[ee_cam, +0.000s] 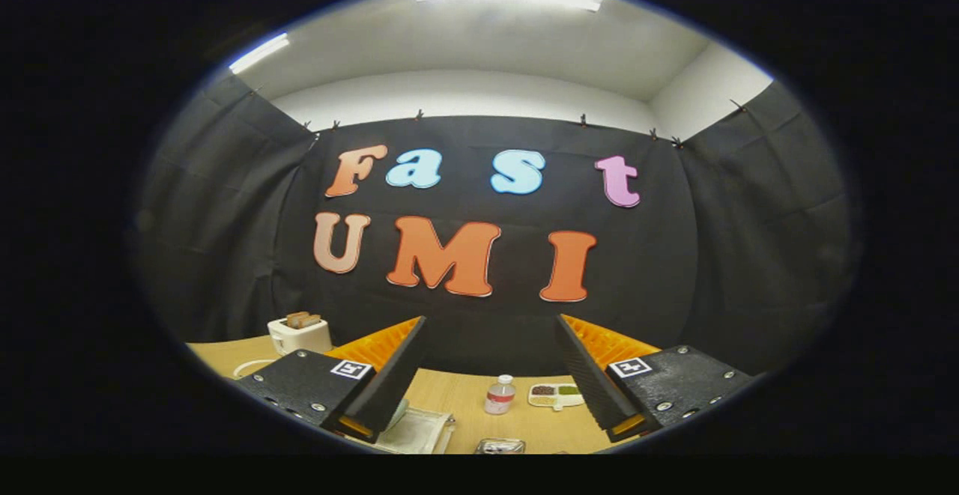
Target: Take the plate from the dish rack, then take the spoon from the basket and place it into the plate.
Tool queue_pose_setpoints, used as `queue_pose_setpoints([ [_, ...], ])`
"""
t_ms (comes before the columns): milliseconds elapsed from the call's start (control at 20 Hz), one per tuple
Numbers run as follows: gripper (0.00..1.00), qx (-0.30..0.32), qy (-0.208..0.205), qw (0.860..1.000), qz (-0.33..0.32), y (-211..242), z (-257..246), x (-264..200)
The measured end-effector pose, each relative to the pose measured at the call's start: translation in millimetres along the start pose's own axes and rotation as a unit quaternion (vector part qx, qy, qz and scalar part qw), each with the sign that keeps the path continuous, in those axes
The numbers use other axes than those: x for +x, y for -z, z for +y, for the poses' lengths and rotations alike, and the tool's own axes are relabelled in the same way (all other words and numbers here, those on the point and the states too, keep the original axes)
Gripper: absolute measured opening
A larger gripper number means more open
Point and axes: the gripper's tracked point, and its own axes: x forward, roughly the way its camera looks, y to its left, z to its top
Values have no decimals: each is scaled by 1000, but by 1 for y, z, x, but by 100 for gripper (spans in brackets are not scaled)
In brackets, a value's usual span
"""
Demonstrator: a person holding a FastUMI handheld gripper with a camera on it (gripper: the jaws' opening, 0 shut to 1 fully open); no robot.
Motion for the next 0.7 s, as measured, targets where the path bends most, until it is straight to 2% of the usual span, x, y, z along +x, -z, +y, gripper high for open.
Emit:
queue_pose_setpoints([
  [450, 99, 13, -42, 999, 28, 13, 38, 24],
  [700, 99, 32, -64, 995, 69, 39, 61, 42],
])
